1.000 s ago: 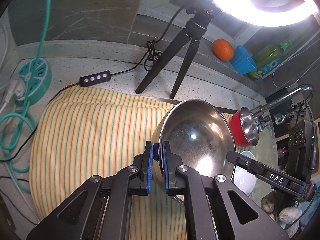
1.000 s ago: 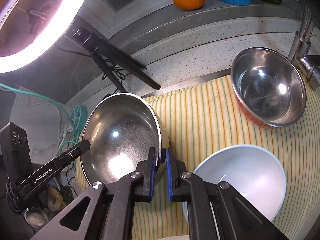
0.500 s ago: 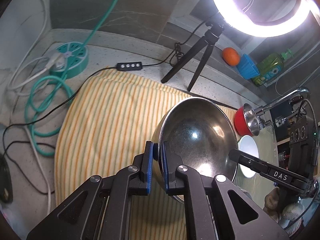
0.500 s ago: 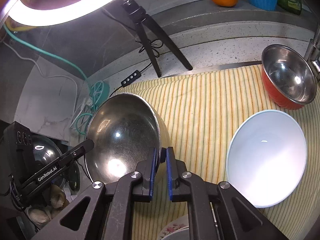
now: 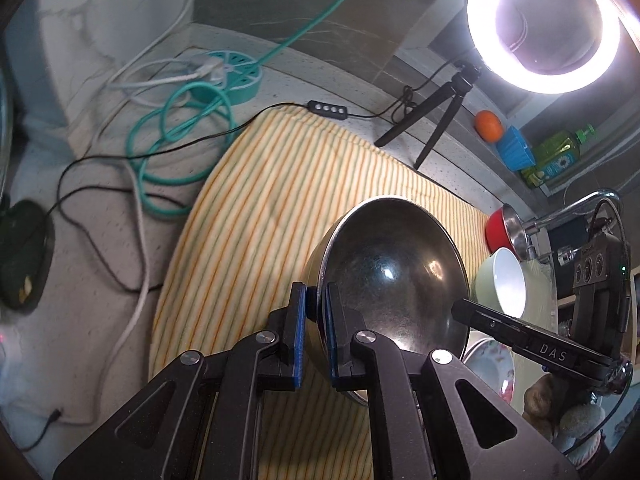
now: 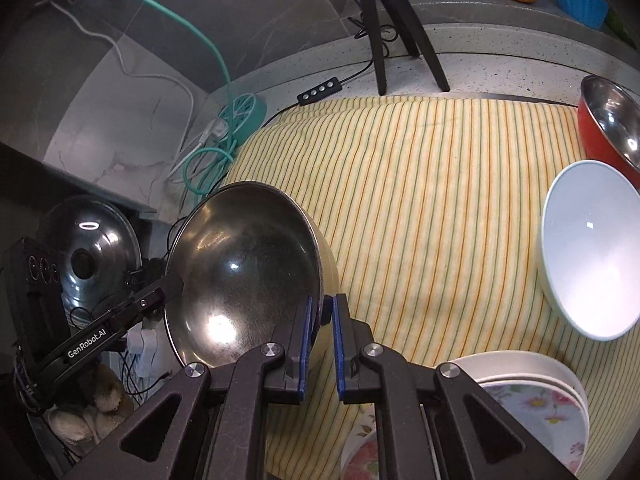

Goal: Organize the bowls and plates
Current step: 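Lift the steel bowl with both tools toward the plate stack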

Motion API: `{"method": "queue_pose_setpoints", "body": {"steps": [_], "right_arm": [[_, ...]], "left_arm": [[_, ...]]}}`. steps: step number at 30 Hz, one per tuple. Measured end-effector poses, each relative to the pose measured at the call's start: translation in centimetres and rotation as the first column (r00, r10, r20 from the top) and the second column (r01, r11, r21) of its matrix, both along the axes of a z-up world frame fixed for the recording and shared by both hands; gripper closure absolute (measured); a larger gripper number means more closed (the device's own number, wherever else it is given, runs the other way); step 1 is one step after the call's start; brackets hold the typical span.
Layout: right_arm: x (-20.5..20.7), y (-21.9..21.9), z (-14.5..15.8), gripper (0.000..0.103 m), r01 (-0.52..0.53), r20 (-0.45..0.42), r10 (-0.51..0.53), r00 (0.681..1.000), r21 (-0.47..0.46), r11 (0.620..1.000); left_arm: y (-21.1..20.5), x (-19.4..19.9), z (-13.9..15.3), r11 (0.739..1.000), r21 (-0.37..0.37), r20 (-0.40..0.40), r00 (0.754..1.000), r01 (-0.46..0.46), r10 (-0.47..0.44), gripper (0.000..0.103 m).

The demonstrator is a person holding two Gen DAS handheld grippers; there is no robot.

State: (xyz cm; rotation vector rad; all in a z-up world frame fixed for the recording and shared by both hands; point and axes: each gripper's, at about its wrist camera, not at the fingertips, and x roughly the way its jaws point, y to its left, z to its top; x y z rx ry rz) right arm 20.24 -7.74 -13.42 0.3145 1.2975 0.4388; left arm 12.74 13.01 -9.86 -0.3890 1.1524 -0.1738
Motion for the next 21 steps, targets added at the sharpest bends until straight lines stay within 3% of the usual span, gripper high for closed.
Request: {"method": "queue_pose_setpoints", "body": {"steps": [21], "right_arm": [[-4.0, 3.2, -1.6, 0.094, -0.152, -0.061, 0.150, 0.987, -0.022, 0.988]], "left_arm": [[2.5, -7.2, -1.7, 0.990, -0.033, -0.069, 0.988, -0.140, 0.137, 0.096]]}}
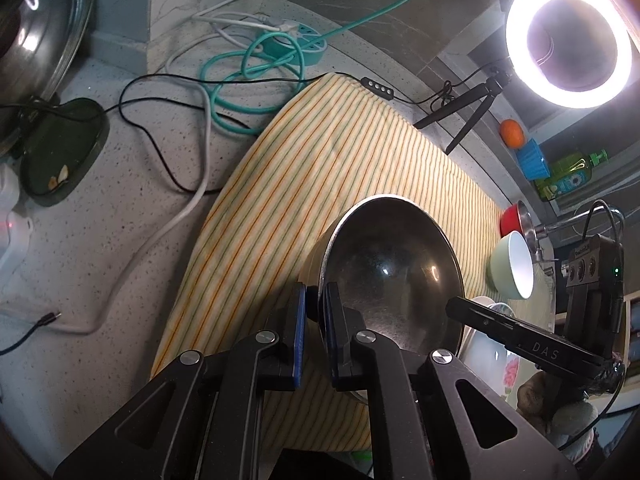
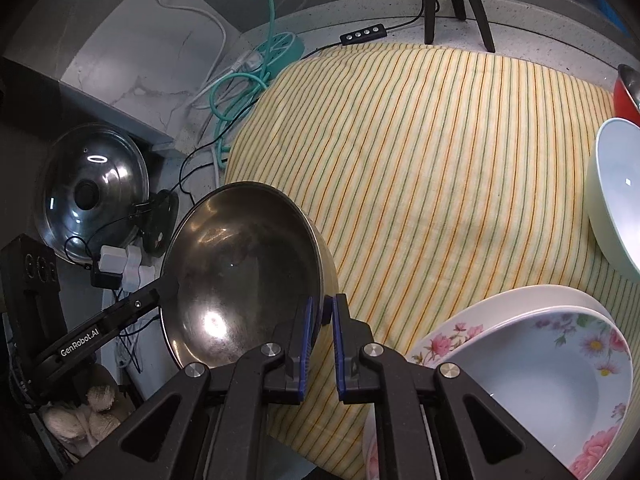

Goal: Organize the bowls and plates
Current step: 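Lift the steel bowl with both tools toward the plate stack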

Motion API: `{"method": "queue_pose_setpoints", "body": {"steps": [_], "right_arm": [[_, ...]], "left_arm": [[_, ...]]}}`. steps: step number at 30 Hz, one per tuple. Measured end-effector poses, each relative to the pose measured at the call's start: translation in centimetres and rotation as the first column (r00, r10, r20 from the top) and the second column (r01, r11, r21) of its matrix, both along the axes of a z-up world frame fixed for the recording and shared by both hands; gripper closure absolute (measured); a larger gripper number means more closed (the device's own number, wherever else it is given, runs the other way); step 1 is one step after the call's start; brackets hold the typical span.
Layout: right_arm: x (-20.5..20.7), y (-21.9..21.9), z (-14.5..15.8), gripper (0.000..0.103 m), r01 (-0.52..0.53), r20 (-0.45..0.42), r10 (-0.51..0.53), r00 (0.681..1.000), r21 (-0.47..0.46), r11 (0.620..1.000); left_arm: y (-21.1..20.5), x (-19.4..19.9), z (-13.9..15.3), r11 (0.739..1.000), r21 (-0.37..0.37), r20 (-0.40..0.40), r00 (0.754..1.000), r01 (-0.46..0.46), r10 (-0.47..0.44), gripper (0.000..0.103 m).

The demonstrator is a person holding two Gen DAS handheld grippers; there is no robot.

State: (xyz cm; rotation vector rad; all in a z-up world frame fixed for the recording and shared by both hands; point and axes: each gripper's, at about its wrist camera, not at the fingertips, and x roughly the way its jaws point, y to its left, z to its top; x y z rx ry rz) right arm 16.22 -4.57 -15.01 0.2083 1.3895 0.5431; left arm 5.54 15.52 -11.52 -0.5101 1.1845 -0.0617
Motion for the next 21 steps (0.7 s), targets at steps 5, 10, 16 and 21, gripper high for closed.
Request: {"method": "queue_pose_setpoints", "body": {"steps": [5, 10, 16, 21], "right_arm": [[-0.34, 0.01, -0.13, 0.094, -0.007, -0.019, 0.007, 1.000, -0.019, 1.000], [-0.51, 0.13, -0.01, 0.094, -0.014, -0.013, 0.014, 1.000, -0.019, 1.000], [-0.55, 0.26, 0.04, 0.093, -0.013, -0.008, 0.013, 1.000, -0.014, 1.000], [-0.72, 0.43, 0.19, 0.092, -0.026, 0.005, 0.026, 1.000, -0.017, 1.000]], "left_arm": [[0.16, -0.40, -0.32, 1.000, -0.003, -0.009, 1.000, -0.005, 0.005, 0.096], [0.30, -0.43, -0.65, 1.000, -0.006, -0.017, 1.000, -0.012, 0.012, 0.096], [0.50, -0.46, -0.91, 1.000, -0.011, -0.023, 1.000, -0.017, 0.017, 0.096], [0.46, -0.39, -1.02, 1.000, -0.009, -0.028, 1.000, -0.014, 0.014, 0.096]]}}
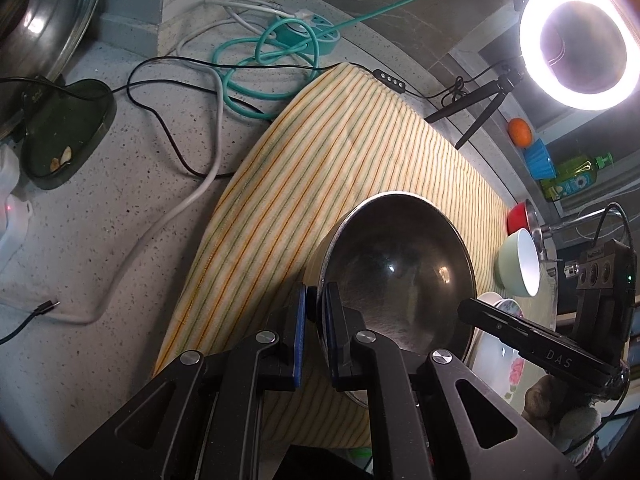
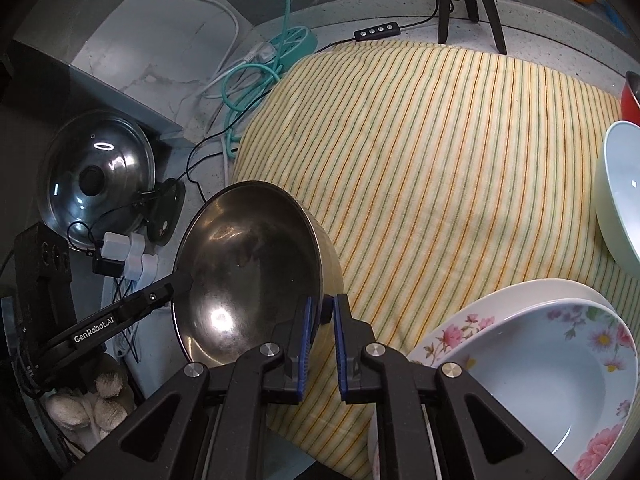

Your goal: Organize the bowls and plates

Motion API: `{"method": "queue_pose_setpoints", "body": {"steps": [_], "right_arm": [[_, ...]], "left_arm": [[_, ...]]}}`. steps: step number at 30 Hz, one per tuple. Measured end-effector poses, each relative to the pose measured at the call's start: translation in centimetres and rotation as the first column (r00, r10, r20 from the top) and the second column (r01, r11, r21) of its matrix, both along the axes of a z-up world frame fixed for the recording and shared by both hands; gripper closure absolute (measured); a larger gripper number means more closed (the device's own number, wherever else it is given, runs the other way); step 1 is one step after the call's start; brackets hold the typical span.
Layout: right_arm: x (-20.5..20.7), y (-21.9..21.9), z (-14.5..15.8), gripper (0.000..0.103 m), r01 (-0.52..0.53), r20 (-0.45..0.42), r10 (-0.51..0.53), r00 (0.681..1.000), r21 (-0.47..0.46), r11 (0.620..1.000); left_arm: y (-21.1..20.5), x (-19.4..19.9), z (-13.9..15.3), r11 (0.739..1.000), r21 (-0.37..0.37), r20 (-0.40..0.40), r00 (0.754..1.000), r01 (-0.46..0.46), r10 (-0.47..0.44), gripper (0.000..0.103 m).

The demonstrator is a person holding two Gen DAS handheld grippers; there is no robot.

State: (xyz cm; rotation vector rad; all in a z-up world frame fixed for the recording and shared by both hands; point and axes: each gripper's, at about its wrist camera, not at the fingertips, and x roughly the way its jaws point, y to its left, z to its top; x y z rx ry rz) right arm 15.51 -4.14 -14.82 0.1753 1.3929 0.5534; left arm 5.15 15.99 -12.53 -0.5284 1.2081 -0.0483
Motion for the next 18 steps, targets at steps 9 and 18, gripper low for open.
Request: {"method": "queue_pose_setpoints", "body": {"steps": [9, 18], "right_arm": [[0.2, -0.4, 0.3, 0.083, 0.004, 0.016, -0.004, 1.000, -0.003, 1.000], [0.0, -3.2, 1.9, 0.070, 0.073, 0.075, -0.074, 0.994, 0.014, 0.997]], "left_arm": [[0.0, 0.0, 0.3, 1.000, 0.026, 0.003, 1.000, 0.009, -0.009, 0.094], [0.0, 0.5, 2.9, 0.998, 0.058, 0.075, 0.997, 0.013, -0.018, 0.094]]}}
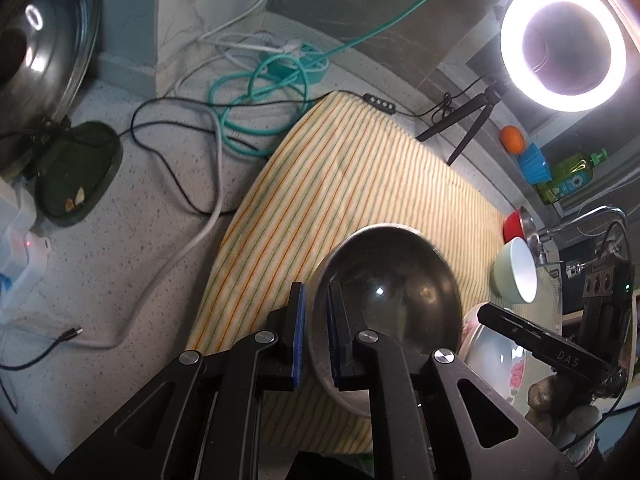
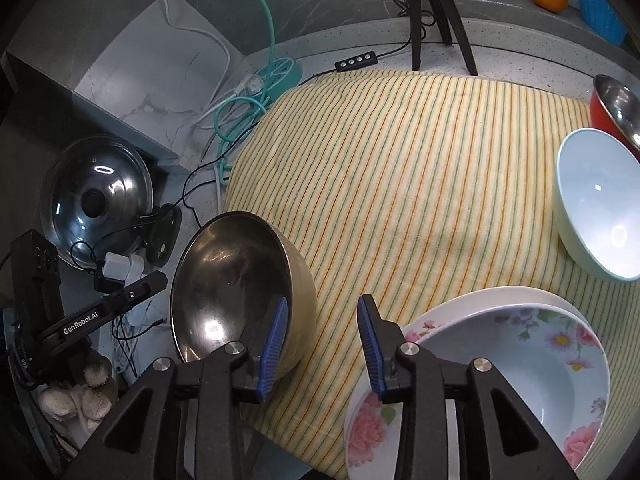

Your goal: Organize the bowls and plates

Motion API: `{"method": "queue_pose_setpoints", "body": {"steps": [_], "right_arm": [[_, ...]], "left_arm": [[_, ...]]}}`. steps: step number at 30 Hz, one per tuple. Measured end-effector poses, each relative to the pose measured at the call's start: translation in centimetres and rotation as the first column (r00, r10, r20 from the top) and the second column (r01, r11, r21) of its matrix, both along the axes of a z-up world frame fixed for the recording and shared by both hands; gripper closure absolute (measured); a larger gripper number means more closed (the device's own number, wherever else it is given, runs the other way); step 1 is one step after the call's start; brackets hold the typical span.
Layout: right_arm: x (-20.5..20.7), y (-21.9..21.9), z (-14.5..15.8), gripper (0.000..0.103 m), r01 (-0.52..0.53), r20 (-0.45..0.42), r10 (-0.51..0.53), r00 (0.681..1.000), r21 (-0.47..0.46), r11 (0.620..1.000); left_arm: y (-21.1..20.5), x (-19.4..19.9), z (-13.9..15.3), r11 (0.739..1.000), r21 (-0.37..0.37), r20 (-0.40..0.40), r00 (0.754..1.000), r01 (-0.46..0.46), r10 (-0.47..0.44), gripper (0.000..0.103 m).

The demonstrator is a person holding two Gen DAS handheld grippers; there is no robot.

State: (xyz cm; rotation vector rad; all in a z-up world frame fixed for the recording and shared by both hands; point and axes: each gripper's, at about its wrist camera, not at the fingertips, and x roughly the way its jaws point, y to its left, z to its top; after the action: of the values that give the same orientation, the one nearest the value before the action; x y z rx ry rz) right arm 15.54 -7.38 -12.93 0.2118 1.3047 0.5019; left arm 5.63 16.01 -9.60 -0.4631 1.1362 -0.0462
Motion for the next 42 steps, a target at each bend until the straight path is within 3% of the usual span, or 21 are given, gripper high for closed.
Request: {"method": "queue_pose_setpoints", "body": {"steps": [9, 17, 24, 27, 35, 42], "right_arm": [[-0.5, -6.1, 3.3, 0.070, 0.170, 0.108, -0.170, 0.980, 0.011, 0.985], [-1.5, -13.3, 6.2, 0.070, 0.385, 0.219, -0.366, 0.905, -0.053, 0.921], [-1.4, -18.5, 7.3, 0.070, 0.472, 0.288, -0.421, 0.860, -0.138, 0.871], [-0.5, -20.7, 7.4, 0.070, 0.476, 0.302, -0.419, 0.856, -0.144, 0.868], [2.7, -24.5, 6.5, 0.069, 0.421, 0.302, -0.365, 0.881, -0.145, 0.896], [6.0, -28.8, 4.1, 0.069, 0.417, 0.224, -0.397, 0.890, -0.047, 0.908]], "left_arm": [[-3.9, 2.9, 3.1, 0.989, 0.016, 0.087, 0.985, 0.148, -0.149, 0.094], [-9.8, 6.4, 4.4, 0.946, -0.009, 0.127, 0.939, 0.324, -0.320, 0.094], [-16.9, 8.7, 5.3, 0.900, 0.006, 0.131, 0.892, 0.436, -0.433, 0.094], [-20.1, 9.6, 5.7, 0.890, 0.026, 0.141, 0.880, 0.455, -0.453, 0.094], [-27.3, 13.0, 5.2, 0.890, -0.007, 0.125, 0.883, 0.457, -0.452, 0.094], [-32.3, 17.5, 2.7, 0.895, -0.024, 0.076, 0.894, 0.445, -0.442, 0.094]]}}
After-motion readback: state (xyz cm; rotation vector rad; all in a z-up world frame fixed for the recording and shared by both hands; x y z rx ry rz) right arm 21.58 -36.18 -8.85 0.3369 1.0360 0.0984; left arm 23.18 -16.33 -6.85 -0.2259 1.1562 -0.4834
